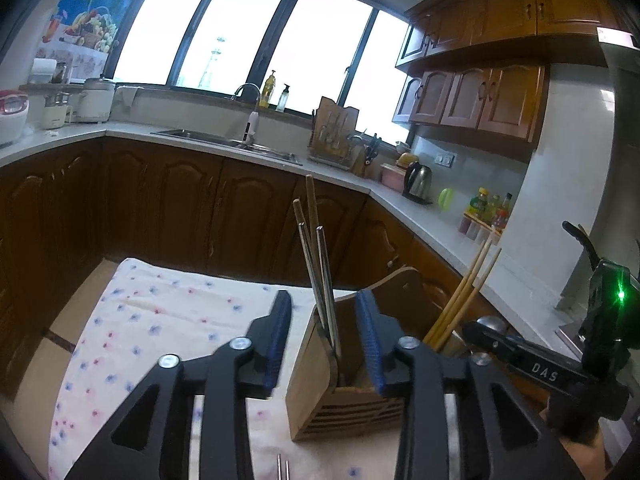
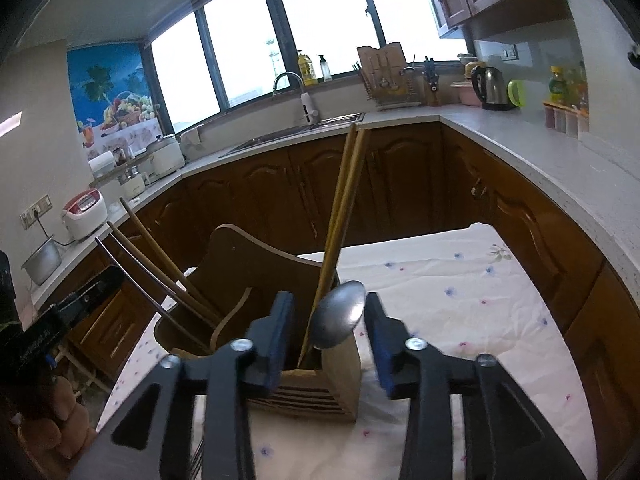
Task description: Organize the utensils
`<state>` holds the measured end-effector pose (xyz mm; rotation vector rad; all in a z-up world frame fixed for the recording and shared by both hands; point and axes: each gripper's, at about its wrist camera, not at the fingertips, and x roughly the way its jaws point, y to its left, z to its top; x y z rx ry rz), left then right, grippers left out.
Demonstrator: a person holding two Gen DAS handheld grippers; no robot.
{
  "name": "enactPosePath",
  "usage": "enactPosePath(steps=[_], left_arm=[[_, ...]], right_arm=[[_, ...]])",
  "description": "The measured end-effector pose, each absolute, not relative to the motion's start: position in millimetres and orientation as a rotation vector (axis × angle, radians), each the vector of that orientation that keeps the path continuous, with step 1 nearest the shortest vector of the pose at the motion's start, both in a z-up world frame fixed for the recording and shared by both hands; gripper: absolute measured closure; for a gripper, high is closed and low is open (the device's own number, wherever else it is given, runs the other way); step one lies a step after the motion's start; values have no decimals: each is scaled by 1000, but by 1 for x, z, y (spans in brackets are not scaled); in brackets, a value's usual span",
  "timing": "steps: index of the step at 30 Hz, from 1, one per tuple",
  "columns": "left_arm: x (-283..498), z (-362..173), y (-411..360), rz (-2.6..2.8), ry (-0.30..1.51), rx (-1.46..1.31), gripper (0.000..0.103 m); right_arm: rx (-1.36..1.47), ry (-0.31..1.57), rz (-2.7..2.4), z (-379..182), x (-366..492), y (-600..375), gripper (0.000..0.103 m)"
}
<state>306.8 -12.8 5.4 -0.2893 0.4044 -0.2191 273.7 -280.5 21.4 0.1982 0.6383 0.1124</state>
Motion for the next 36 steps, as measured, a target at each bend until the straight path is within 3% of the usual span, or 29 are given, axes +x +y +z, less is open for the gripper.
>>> enactPosePath(steps=[4,9,11,15,36], left_arm=[[302,7,-11,-207,407,-298,52],[294,9,-7,-182,399,-305,34],[290,10,-5,-169,404,-306,19],[279,11,0,-133,416,-313,1],[162,38,6,-52,443,-207,1]], right_arm=[[212,630,98,21,269,-285,52],[237,619,93,22,264,-291,30],[242,615,94,22,262,-291,27],[247,606,97,24,254,-291,18],[274,484,138,49,154,-270,9]])
